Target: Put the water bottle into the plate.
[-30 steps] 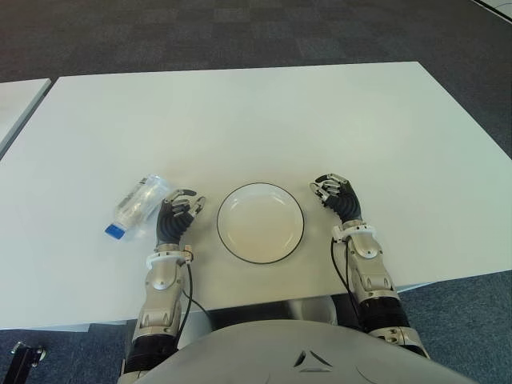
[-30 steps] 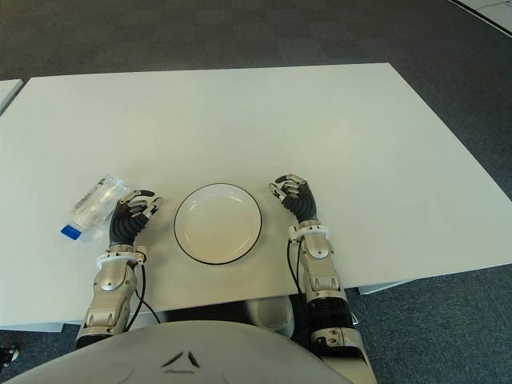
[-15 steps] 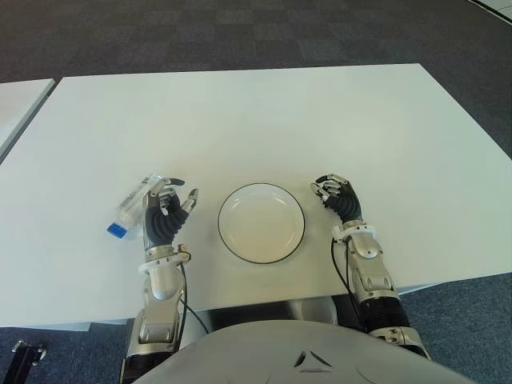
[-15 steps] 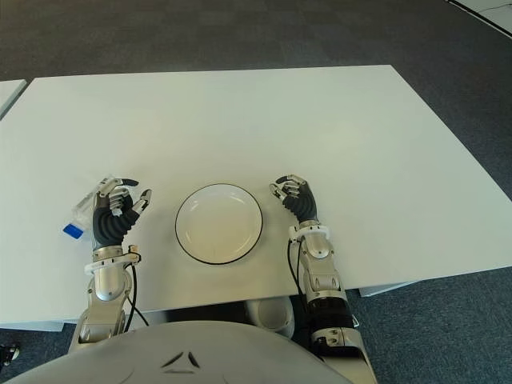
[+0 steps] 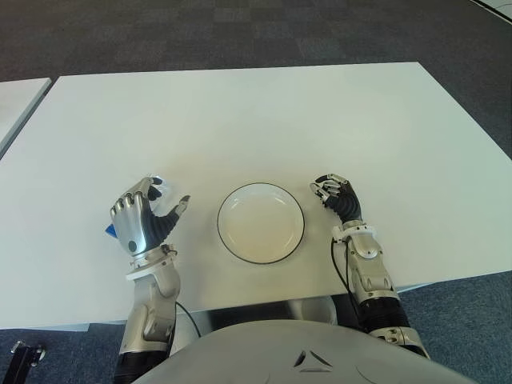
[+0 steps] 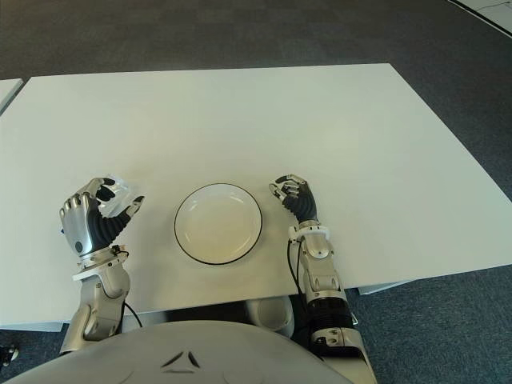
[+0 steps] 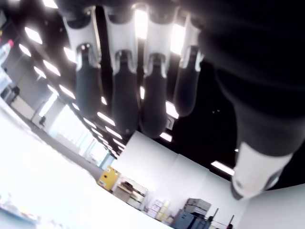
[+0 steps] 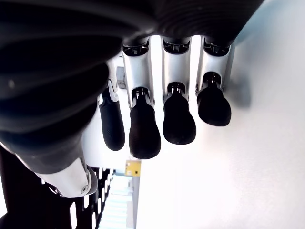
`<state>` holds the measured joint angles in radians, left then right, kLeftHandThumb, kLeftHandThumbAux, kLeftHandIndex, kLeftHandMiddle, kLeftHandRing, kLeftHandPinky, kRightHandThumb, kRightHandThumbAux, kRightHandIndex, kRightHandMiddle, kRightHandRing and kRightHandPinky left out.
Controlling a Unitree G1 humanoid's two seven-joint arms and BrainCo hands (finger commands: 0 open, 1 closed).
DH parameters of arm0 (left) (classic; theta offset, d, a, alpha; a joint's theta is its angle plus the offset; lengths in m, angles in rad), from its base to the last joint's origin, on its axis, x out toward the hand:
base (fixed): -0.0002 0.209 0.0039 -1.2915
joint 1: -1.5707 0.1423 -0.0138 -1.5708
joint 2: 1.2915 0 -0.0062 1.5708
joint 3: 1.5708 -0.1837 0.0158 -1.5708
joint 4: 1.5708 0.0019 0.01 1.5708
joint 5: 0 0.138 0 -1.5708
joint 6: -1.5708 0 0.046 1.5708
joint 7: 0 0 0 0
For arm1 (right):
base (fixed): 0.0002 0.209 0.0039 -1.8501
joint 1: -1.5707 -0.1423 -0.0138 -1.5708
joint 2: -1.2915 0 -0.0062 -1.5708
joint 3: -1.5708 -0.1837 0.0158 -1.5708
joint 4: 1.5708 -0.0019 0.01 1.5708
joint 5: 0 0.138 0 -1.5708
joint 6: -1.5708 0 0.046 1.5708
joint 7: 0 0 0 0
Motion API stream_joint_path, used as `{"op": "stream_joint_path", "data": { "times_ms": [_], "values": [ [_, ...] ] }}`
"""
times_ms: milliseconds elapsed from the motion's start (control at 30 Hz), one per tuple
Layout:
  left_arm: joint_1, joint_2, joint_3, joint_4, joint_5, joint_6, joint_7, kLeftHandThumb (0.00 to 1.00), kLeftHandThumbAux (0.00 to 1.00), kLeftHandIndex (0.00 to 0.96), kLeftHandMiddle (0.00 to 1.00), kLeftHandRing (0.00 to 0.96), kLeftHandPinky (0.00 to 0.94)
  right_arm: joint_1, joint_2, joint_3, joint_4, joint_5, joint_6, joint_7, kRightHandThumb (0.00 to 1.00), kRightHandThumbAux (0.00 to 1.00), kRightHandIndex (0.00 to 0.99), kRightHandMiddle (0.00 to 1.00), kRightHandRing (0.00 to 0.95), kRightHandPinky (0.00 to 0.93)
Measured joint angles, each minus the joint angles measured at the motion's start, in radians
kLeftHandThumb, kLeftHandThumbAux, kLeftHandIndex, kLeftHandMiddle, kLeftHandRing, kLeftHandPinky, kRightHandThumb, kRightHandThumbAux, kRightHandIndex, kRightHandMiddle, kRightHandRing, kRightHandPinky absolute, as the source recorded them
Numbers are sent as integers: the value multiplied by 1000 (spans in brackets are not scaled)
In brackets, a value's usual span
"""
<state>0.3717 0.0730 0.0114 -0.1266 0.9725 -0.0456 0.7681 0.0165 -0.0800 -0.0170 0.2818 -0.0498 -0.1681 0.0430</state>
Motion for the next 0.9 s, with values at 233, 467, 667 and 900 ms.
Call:
{"op": "stream_joint_path", "data": {
  "times_ms": [233, 467, 667, 900],
  "values": [
    [0, 21, -27, -31, 74, 87, 9, 388, 744, 106, 33, 26, 23, 0, 2, 0, 4, -1, -1, 0, 701, 731, 437, 753, 745, 744],
    [0, 35, -34, -41, 140, 247, -94, 380, 622, 10, 2, 2, 1, 0, 3, 1, 4, -3, 0, -9, 701, 731, 436, 751, 747, 739],
    [-15, 38, -48, -28, 190, 397, -226, 414, 353, 0, 0, 0, 0, 1, 4, 0, 3, -2, 2, -9, 700, 730, 437, 757, 750, 750],
    [-117, 87, -53, 180, 155, 453, -243, 505, 198, 0, 0, 0, 0, -1, 5, -1, 3, -1, 2, -10, 701, 730, 437, 762, 755, 754]
  ]
}}
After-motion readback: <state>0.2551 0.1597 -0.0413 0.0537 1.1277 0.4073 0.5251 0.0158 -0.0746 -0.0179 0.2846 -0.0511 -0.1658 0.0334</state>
